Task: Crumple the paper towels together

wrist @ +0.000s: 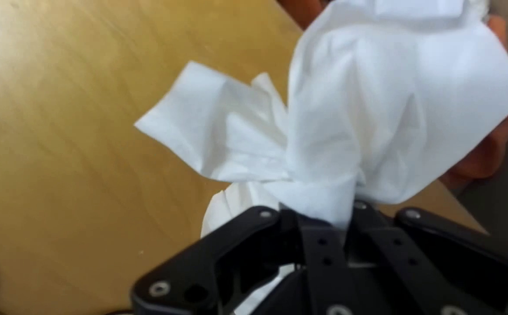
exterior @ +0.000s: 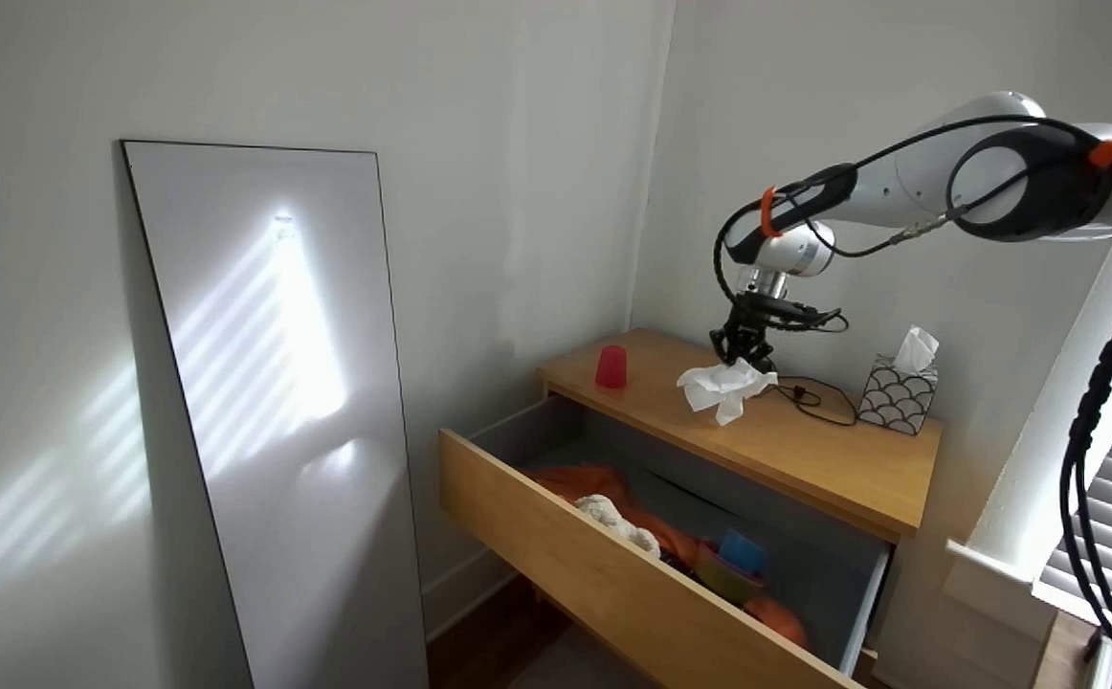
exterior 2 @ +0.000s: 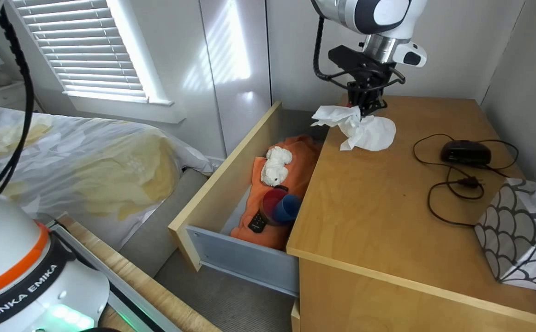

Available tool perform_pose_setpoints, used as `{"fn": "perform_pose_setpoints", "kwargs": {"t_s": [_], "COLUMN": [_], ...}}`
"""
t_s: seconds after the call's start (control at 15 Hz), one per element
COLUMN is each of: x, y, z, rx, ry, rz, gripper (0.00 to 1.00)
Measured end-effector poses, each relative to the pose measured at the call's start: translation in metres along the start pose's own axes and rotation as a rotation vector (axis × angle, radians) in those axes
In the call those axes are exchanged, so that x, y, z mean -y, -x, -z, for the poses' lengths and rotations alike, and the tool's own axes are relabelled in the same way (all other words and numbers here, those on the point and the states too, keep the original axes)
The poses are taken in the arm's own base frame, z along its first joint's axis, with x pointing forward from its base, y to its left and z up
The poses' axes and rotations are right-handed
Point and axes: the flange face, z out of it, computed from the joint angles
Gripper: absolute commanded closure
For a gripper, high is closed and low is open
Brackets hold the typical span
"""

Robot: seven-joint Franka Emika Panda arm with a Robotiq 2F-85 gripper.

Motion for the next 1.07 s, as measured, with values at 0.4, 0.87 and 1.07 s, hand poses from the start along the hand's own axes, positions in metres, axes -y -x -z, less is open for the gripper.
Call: {"fn": "perform_pose_setpoints", "kwargs": {"t_s": [0.4, 0.87, 1.07], "x": [-0.019, -0.034, -0.037], "y": [0.029, 0.050, 0.048], "z": [0.023, -0.049, -0.073], "rx": [0.226, 0.608, 0.708], "ry": [-0.141, -0.224, -0.199], "rz": [0.157, 0.244, 0.124], "gripper": [0.98, 0.98, 0.98]}}
